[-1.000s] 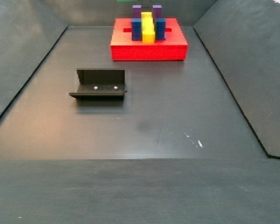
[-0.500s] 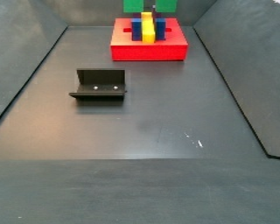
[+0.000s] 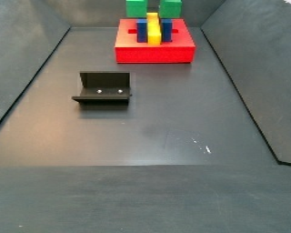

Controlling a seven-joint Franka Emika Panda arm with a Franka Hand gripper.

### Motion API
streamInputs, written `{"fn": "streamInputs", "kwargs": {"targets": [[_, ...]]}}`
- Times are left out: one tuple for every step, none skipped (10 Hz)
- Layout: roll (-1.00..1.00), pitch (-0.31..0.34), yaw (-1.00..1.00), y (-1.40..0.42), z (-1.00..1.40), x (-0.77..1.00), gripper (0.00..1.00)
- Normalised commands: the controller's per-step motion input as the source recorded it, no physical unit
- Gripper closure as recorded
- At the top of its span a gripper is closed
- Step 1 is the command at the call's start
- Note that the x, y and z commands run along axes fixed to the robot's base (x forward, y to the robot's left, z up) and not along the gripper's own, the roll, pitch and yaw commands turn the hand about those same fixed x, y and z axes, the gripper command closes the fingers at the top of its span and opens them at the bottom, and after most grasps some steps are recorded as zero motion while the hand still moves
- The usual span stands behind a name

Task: Pick up the green object. Move up. Place the green object on the fixture. Regrasp the green object. Move to above the board. Insert the green object.
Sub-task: Insert the green object.

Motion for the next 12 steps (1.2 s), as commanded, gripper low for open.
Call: {"fn": "streamInputs", "kwargs": {"targets": [[0.32, -0.051, 0.0, 0.01, -0.2, -0.2, 1.0], [0.34, -0.05, 0.0, 0.01, -0.21, -0.11, 1.0], [0.22, -0.086, 0.0, 0.0, -0.27, -0.07, 1.0], [0.04, -0.173, 0.09, 0.0, -0.32, 0.03, 1.0], [-0.01, -0.23, 0.13, 0.0, -0.28, 0.09, 1.0], [-0.05, -0.23, 0.12, 0.0, -0.25, 0.08, 1.0], [-0.08, -0.234, 0.11, 0.0, -0.23, 0.04, 1.0], [-0.14, -0.251, 0.09, 0.0, -0.17, 0.07, 1.0], [-0.12, -0.247, 0.08, 0.01, -0.15, 0.12, 1.0], [-0.01, -0.203, 0.06, 0.03, -0.11, 0.23, 1.0], [0.0, -0.15, 0.02, 0.04, 0.0, 0.27, 1.0], [0.1, -0.077, 0.0, 0.0, -0.05, 0.0, 1.0]]}}
